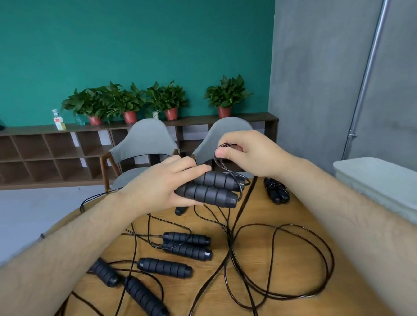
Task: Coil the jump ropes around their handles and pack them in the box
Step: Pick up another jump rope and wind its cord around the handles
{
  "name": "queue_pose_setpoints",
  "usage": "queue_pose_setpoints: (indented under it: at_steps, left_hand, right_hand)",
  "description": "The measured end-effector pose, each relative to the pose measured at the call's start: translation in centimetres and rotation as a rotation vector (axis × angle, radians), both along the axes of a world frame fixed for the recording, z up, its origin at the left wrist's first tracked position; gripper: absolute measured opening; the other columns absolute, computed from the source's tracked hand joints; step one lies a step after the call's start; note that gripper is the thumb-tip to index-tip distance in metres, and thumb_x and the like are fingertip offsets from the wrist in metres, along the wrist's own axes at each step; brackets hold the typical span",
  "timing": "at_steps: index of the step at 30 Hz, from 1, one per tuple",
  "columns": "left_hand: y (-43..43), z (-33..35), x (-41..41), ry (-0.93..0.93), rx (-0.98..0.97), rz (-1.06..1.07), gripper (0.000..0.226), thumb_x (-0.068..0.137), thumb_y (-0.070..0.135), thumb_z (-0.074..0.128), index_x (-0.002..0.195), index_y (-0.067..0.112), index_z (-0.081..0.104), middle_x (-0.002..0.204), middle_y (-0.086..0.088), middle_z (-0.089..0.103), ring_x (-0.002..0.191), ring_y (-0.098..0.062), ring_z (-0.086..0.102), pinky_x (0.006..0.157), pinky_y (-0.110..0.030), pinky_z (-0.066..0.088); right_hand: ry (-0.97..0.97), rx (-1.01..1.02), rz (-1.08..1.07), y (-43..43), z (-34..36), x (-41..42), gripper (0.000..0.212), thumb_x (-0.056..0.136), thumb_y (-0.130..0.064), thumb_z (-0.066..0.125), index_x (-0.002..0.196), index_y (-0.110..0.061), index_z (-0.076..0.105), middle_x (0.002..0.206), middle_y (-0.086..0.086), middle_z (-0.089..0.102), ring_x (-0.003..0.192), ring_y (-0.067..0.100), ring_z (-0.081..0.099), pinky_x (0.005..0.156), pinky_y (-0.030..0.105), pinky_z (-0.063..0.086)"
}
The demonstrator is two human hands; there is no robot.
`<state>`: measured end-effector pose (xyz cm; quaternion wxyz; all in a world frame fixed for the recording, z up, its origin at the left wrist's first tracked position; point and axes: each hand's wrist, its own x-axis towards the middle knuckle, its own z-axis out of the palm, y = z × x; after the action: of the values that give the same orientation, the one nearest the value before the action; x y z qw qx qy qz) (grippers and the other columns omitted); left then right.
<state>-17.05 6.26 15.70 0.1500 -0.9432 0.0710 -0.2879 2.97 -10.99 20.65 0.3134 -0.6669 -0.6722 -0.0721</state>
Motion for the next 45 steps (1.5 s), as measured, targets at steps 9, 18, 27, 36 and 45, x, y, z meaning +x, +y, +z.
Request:
queue_pose_setpoints:
  at_steps: [9, 18, 27, 36, 45]
  left_hand:
    - [0.8, 0.1, -1.8, -0.051, 0.032, 0.314, 0.063, 0.084, 0.073, 0.050, 0.115, 0.020, 0.064, 0.091, 0.007, 0.066, 0.085, -0.018, 0.064, 0.076, -0.034, 0.047]
    - [0.8, 1.5, -1.8, -0.173, 0.039, 0.421, 0.056, 0.083, 0.072, 0.055, 0.094, 0.017, 0.060, 0.073, 0.005, 0.060, 0.070, -0.024, 0.061, 0.068, -0.038, 0.047]
    - [0.3, 1.7, -2.1, -0.126, 0.010, 0.329, 0.071, 0.088, 0.062, 0.052, 0.138, 0.011, 0.051, 0.106, -0.001, 0.062, 0.095, -0.022, 0.061, 0.066, -0.036, 0.056]
    - [1.3, 1.7, -2.2, -0.037, 0.069, 0.267, 0.095, 0.087, 0.032, 0.073, 0.159, 0.005, 0.017, 0.127, -0.008, 0.050, 0.112, -0.022, 0.045, 0.097, -0.041, 0.051]
    - [0.2, 2.6, -1.9, -0.146, -0.083, 0.290, 0.077, 0.088, 0.041, 0.063, 0.153, 0.008, 0.036, 0.121, -0.008, 0.056, 0.109, -0.025, 0.052, 0.088, -0.045, 0.056]
  right_hand:
    - [0.272, 0.204, -0.132, -1.9, 1.5, 1.6, 0.023, 0.102, -0.045, 0.048, 0.097, -0.034, 0.067, 0.082, -0.025, 0.064, 0.081, 0.002, 0.056, 0.075, 0.028, 0.045]
    - [-0.041, -0.028, -0.505, -1.0, -0.6, 1.4, 0.036, 0.107, -0.038, 0.029, 0.113, -0.018, 0.058, 0.104, 0.001, 0.064, 0.095, 0.021, 0.057, 0.077, 0.036, 0.044]
    - [0.361, -0.012, -0.132, -0.1, -1.7, -0.5, 0.035, 0.107, -0.034, 0.044, 0.140, -0.027, 0.052, 0.135, -0.011, 0.055, 0.120, 0.001, 0.050, 0.105, 0.025, 0.038]
    - [0.576, -0.039, -0.040, 0.0, -2.6, -0.6, 0.020, 0.106, -0.030, 0.048, 0.099, -0.016, 0.061, 0.069, -0.003, 0.055, 0.059, 0.010, 0.055, 0.065, 0.032, 0.060]
    - [0.583, 0.095, -0.042, 0.4, -3.5, -0.3, 0.038, 0.108, -0.047, 0.030, 0.101, -0.029, 0.064, 0.072, -0.014, 0.050, 0.059, 0.001, 0.045, 0.060, 0.023, 0.037]
